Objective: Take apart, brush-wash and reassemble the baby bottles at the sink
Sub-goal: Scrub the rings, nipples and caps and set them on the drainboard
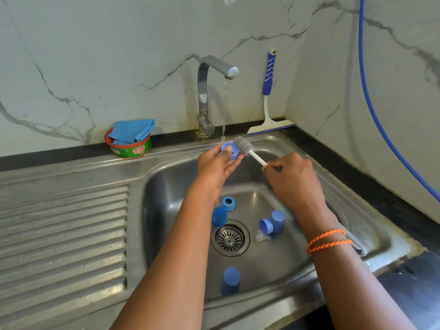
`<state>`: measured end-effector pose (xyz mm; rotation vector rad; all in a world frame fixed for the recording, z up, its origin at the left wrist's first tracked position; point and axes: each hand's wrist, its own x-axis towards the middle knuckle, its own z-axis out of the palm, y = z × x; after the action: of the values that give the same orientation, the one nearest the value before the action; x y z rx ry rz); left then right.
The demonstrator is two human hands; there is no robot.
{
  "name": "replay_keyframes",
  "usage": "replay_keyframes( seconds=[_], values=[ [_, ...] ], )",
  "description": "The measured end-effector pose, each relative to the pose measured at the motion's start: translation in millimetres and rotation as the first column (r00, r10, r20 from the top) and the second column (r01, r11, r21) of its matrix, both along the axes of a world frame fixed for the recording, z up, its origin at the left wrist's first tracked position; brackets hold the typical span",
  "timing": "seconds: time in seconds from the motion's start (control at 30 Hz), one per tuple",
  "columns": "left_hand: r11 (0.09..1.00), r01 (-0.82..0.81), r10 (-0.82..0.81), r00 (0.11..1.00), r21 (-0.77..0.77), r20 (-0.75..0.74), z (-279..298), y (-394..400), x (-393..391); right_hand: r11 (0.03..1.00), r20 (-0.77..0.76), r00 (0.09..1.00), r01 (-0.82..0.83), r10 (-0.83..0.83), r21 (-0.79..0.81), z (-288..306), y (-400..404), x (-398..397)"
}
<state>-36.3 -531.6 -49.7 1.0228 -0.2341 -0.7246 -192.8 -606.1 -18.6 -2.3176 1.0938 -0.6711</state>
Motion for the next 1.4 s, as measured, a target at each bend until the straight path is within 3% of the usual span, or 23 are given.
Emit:
replay_keyframes(
  seconds=[0.23,0.3,0.53,0.7,0.93,1.1,1.27,1.4],
  values=[
    [0.988,-0.086,0.047,0.957,-0.128,-0.285,-3.0,6.3,8.3,0.999,-0.007,0.999,-0.044,0.044,-0.022,-3.0,5.7,5.2],
    [0.985,-0.113,0.067,0.949,-0.134,-0.308,-4.4,7.1,9.4,0.999,-0.029,0.999,-0.036,0.035,-0.017,-1.7,5.6,3.9],
    [0.992,-0.093,0.075,0.977,-0.08,-0.201,-5.3,8.4,8.7,0.997,-0.081,0.996,0.022,-0.028,-0.072,-0.5,7.5,4.9],
    [0.994,-0.079,0.066,0.981,-0.07,-0.181,-3.4,10.7,8.8,0.995,-0.074,0.997,-0.033,0.026,-0.098,-5.1,8.6,8.8],
    [0.989,-0.142,0.126,0.963,-0.049,-0.238,-2.4,11.5,11.4,0.978,0.082,0.975,-0.208,0.205,0.025,-0.5,1.2,5.6],
    [0.981,-0.166,0.136,0.958,-0.098,-0.254,-1.9,10.3,17.8,0.956,0.0,0.961,-0.275,0.276,0.101,-2.2,-3.9,5.1],
    [0.991,-0.121,0.127,0.984,0.052,-0.129,-2.9,11.2,14.4,0.989,-0.101,0.99,-0.11,0.1,-0.095,-0.7,-1.2,2.4],
    [0.983,-0.132,0.138,0.99,0.128,-0.034,-3.8,9.2,15.4,0.97,-0.077,0.997,-0.028,0.01,-0.241,1.6,5.8,5.5]
  ],
)
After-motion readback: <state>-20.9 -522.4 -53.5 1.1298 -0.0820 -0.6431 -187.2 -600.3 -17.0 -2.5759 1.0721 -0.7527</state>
